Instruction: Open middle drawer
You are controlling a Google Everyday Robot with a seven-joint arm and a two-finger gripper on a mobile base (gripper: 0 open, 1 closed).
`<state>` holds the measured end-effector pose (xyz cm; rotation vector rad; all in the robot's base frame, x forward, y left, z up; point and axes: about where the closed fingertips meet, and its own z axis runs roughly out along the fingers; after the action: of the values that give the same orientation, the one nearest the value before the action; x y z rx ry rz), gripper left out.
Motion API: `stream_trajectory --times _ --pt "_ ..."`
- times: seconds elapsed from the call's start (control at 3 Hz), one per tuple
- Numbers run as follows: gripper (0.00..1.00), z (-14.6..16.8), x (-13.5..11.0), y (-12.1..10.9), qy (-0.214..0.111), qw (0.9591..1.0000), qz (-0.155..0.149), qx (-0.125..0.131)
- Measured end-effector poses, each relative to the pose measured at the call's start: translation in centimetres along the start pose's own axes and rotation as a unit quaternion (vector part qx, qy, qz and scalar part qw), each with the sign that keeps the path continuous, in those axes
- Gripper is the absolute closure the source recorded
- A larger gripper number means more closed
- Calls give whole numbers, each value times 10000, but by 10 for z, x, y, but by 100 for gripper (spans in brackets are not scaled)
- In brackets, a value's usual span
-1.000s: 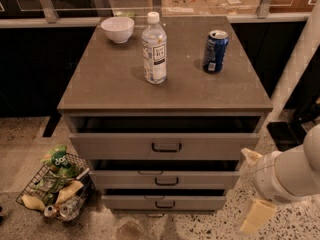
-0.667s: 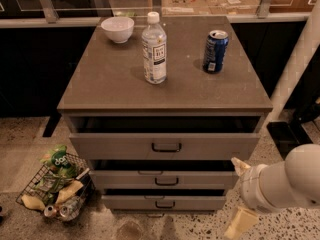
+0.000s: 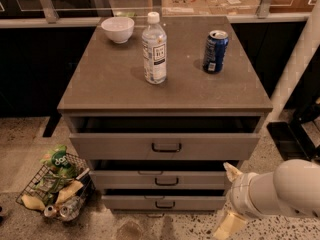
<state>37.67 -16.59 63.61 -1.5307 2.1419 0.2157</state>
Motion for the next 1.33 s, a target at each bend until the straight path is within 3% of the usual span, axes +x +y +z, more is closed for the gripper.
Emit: stream_trajectory --times 0.33,0.67,1.0,1.33 --pt "0 5 5 -6 214 9996 -120 154" --pt "0 15 24 -18 734 9947 -406 601" --pt "0 22 42 -31 1088 9894 -533 798" --pt "0 23 45 -38 1208 9870 -589 883"
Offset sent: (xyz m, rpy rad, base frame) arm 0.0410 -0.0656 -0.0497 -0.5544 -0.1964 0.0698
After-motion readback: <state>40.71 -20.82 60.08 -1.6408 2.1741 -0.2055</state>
